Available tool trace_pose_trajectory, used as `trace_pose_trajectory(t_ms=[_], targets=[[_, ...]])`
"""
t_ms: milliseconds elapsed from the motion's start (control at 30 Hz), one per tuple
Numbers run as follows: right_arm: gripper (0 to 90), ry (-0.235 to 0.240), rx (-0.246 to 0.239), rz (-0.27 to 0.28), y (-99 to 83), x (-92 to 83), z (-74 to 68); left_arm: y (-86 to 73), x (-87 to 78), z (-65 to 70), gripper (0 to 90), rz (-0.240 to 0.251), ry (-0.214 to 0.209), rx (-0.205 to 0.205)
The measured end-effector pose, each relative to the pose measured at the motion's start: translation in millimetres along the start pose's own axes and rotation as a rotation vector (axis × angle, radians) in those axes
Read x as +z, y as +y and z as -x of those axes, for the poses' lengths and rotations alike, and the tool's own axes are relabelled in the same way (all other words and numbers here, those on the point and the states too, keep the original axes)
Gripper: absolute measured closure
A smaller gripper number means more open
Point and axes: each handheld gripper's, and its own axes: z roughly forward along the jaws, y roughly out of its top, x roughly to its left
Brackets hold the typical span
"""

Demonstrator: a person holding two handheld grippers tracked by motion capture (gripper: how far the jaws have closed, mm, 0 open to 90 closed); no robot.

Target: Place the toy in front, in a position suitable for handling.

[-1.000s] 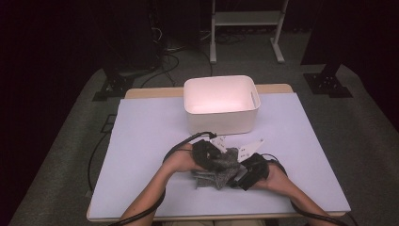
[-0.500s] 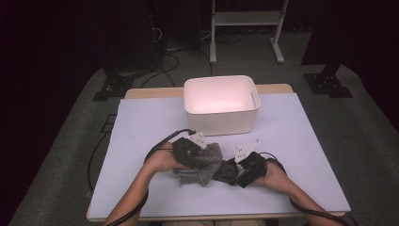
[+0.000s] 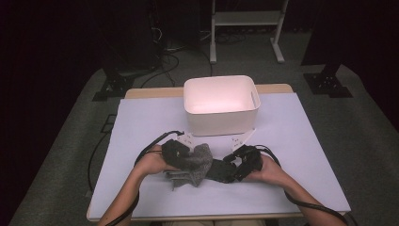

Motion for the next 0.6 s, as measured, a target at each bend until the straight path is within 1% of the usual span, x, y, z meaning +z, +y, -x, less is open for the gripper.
trace_pose_trajectory(t_ms=[67,133,200,233,300,400,433,533,567,600], targets=[[19.6,0.003,0.020,-0.004,4.3,3.1,2.9,-0.1,0.2,0.3,74.2,-0.004,-0.003,0.000],[19.9,0.015,0.028,0.000,6.7,5.4,6.0,-0.2,0.2,0.7,74.1,-0.005,-0.003,0.000],[20.2,0.012,0.047,0.001,7.6,7.4,8.9,-0.4,0.0,1.5,74.1,-0.012,-0.007,0.004],[20.2,0.012,0.047,0.001,7.6,7.4,8.9,-0.4,0.0,1.5,74.1,-0.012,-0.007,0.004],[20.1,0.018,0.086,-0.011,6.5,11.0,12.5,0.2,-1.0,1.8,74.1,-0.005,-0.015,0.008],[20.4,0.019,0.090,-0.007,5.9,11.9,12.2,2.7,-3.0,3.0,74.0,-0.004,-0.008,0.008],[23.6,0.029,0.102,-0.005,6.1,13.4,11.2,4.2,-4.8,3.6,74.0,0.001,-0.004,0.006],[32.3,0.048,0.106,0.009,5.3,13.5,9.1,6.9,-10.1,4.8,74.1,0.020,-0.004,0.015],[32.6,0.050,0.104,0.015,5.0,13.2,8.1,8.2,-12.7,5.0,74.0,0.030,-0.007,0.017],[32.8,0.038,0.095,0.018,4.9,12.8,6.4,9.6,-14.8,5.7,74.0,0.037,-0.004,0.018]])
